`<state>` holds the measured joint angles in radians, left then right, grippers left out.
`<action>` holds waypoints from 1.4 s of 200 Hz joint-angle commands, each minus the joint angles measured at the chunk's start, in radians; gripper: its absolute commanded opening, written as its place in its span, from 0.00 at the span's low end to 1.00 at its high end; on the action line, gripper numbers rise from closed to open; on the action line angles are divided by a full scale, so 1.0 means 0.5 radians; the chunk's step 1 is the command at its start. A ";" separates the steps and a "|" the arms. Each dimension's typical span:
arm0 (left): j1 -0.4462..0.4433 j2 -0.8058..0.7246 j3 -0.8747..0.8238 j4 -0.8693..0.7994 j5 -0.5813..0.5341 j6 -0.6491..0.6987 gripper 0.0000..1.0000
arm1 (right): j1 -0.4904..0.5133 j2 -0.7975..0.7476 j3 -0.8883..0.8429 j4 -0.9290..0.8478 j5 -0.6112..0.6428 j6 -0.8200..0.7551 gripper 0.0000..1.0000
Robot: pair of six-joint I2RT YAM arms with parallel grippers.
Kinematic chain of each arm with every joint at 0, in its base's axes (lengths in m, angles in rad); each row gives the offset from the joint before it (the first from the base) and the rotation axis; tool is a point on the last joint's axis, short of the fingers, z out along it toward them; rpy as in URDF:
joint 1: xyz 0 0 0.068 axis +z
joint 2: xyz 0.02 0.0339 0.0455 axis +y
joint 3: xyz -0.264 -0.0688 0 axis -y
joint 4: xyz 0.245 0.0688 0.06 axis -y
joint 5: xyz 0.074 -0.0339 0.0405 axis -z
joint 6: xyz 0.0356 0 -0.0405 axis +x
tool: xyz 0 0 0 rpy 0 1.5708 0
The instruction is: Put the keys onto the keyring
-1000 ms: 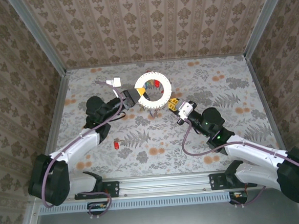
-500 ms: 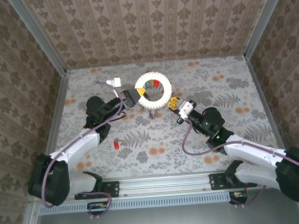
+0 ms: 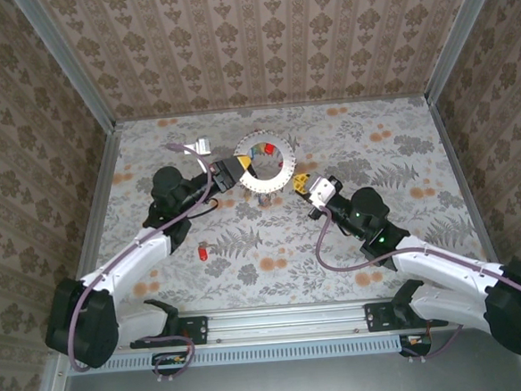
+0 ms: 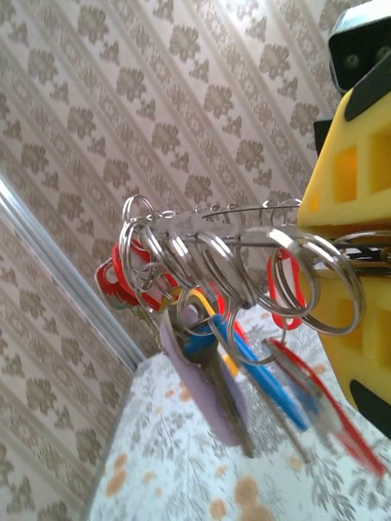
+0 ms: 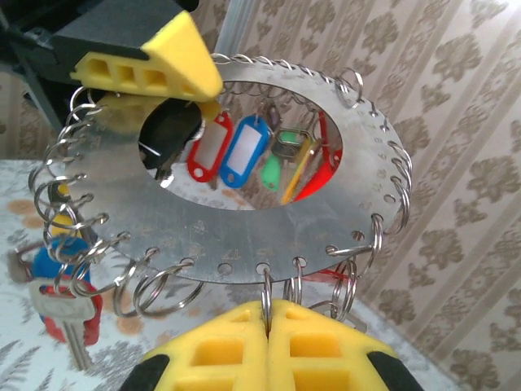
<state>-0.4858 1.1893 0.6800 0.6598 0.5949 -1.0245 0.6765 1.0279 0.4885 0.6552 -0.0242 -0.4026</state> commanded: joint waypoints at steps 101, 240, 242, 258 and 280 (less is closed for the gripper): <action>0.017 0.099 -0.225 -0.279 -0.215 -0.114 0.32 | -0.167 0.182 0.396 -0.636 -0.399 0.498 0.00; 0.033 0.075 -0.325 -0.443 -0.226 0.103 0.35 | -0.424 0.375 0.677 -1.162 -1.008 0.472 0.00; 0.035 0.070 -0.326 -0.455 -0.228 0.124 0.35 | -0.428 0.380 0.683 -1.168 -1.022 0.463 0.00; 0.033 0.019 -0.336 -0.582 -0.263 0.252 0.37 | -0.459 0.425 0.752 -1.284 -1.105 0.379 0.00; 0.036 -0.074 -0.399 -0.617 -0.315 0.382 0.42 | -0.472 0.468 0.826 -1.437 -1.179 0.208 0.00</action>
<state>-0.4751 1.2110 0.5175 0.4114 0.4686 -0.9581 0.4492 1.2507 0.8215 -0.0055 -0.5034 -0.1856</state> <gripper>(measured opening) 0.396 0.060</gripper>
